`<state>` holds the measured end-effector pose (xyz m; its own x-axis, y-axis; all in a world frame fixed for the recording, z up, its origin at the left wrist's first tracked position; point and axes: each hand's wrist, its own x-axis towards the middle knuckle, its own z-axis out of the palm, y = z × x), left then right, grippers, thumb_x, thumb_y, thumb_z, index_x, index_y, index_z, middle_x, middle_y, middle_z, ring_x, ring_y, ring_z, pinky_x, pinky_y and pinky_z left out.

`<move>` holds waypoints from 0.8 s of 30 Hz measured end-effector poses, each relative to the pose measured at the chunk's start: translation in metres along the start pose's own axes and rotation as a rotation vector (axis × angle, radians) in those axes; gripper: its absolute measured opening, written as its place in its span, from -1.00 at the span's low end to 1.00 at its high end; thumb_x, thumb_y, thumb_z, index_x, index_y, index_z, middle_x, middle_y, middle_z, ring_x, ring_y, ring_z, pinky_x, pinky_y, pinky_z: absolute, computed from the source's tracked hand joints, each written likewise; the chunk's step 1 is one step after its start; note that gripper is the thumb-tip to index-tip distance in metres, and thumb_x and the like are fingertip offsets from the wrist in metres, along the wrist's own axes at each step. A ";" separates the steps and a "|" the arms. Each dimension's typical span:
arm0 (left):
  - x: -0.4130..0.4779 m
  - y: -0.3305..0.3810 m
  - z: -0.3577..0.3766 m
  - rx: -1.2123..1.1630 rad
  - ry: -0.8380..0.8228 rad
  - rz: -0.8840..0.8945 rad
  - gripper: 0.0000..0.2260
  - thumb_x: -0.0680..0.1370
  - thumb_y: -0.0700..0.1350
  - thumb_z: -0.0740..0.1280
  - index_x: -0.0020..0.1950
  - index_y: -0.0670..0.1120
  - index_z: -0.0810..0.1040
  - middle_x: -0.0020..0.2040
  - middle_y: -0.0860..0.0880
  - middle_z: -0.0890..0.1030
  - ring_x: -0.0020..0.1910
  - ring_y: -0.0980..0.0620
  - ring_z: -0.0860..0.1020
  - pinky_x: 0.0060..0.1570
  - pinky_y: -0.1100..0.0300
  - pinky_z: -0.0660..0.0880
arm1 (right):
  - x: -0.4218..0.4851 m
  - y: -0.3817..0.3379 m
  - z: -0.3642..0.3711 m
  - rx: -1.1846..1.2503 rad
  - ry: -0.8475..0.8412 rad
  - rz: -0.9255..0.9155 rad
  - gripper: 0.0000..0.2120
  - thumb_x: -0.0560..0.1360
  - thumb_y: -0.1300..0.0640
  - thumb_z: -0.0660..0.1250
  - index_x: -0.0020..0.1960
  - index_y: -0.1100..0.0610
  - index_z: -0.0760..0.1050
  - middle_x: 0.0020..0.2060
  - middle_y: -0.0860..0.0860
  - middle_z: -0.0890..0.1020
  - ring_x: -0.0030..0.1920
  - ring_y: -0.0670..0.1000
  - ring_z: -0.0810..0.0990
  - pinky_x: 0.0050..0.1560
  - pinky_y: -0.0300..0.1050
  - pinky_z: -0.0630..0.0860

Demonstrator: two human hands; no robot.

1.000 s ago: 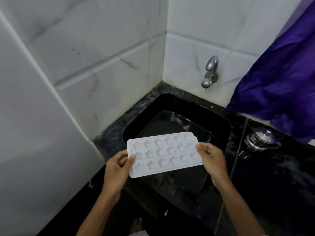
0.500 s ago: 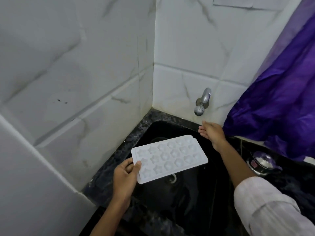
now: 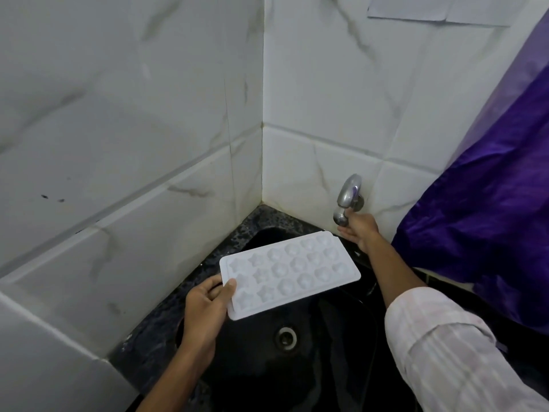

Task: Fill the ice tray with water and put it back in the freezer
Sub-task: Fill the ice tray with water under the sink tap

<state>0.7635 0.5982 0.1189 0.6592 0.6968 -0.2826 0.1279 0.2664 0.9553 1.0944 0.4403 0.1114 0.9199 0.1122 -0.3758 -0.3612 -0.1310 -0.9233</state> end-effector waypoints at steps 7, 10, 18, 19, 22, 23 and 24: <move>0.009 0.006 0.017 0.008 -0.027 0.012 -0.85 0.61 -0.21 0.33 0.15 -0.16 0.62 -0.07 -0.10 0.75 -0.10 -0.08 0.73 -0.09 0.03 0.63 | 0.011 0.004 -0.006 0.155 -0.080 0.016 -0.63 0.50 0.14 0.42 0.19 0.33 0.44 0.04 0.22 0.62 -0.21 0.08 0.69 -0.29 -0.16 0.65; 0.014 0.008 0.020 0.013 -0.045 0.016 -0.84 0.61 -0.21 0.32 0.17 -0.18 0.61 -0.06 -0.11 0.75 -0.09 -0.10 0.73 -0.06 0.01 0.62 | 0.015 0.003 -0.007 0.108 -0.062 0.012 -0.63 0.46 0.13 0.45 0.15 0.31 0.46 -0.04 0.19 0.64 -0.33 0.03 0.69 -0.38 -0.19 0.60; 0.023 0.016 0.022 0.001 -0.065 0.009 -0.84 0.61 -0.21 0.33 0.16 -0.17 0.61 -0.07 -0.11 0.75 -0.08 -0.10 0.72 -0.01 -0.03 0.62 | 0.010 0.002 -0.004 0.078 -0.006 -0.029 -0.86 0.45 0.22 0.40 -0.25 0.18 0.48 -0.38 0.06 0.54 -0.53 -0.07 0.54 -0.49 -0.25 0.48; 0.024 0.016 0.022 0.000 -0.065 0.008 -0.84 0.61 -0.20 0.33 0.16 -0.18 0.62 -0.07 -0.12 0.75 -0.09 -0.10 0.72 -0.02 -0.02 0.62 | 0.010 0.001 -0.004 0.081 -0.005 -0.031 -0.84 0.44 0.23 0.40 -0.27 0.17 0.47 -0.39 0.05 0.53 -0.55 -0.07 0.53 -0.49 -0.24 0.48; 0.026 0.017 0.022 0.001 -0.073 0.007 -0.85 0.61 -0.20 0.33 0.14 -0.18 0.62 -0.08 -0.12 0.75 -0.10 -0.11 0.72 -0.03 -0.01 0.61 | 0.009 0.001 -0.005 0.092 -0.010 -0.029 -0.86 0.44 0.20 0.43 -0.18 0.21 0.48 -0.38 0.05 0.53 -0.54 -0.06 0.54 -0.49 -0.23 0.47; 0.026 0.018 0.022 0.002 -0.076 0.006 -0.86 0.61 -0.20 0.33 0.13 -0.18 0.62 -0.08 -0.11 0.75 -0.10 -0.11 0.72 -0.03 -0.01 0.61 | 0.011 0.002 -0.005 0.095 -0.014 -0.020 -0.83 0.44 0.19 0.45 -0.14 0.22 0.48 -0.37 0.05 0.54 -0.54 -0.05 0.54 -0.49 -0.23 0.47; 0.027 0.018 0.023 0.004 -0.078 0.005 -0.86 0.61 -0.20 0.33 0.13 -0.17 0.62 -0.08 -0.11 0.75 -0.09 -0.11 0.72 -0.03 -0.02 0.61 | 0.012 0.002 -0.005 0.098 -0.016 -0.013 -0.81 0.43 0.17 0.47 -0.13 0.21 0.47 -0.35 0.05 0.54 -0.53 -0.05 0.54 -0.47 -0.22 0.47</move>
<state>0.8001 0.6065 0.1302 0.7155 0.6442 -0.2704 0.1270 0.2606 0.9570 1.1052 0.4360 0.1052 0.9222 0.1292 -0.3644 -0.3634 -0.0325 -0.9311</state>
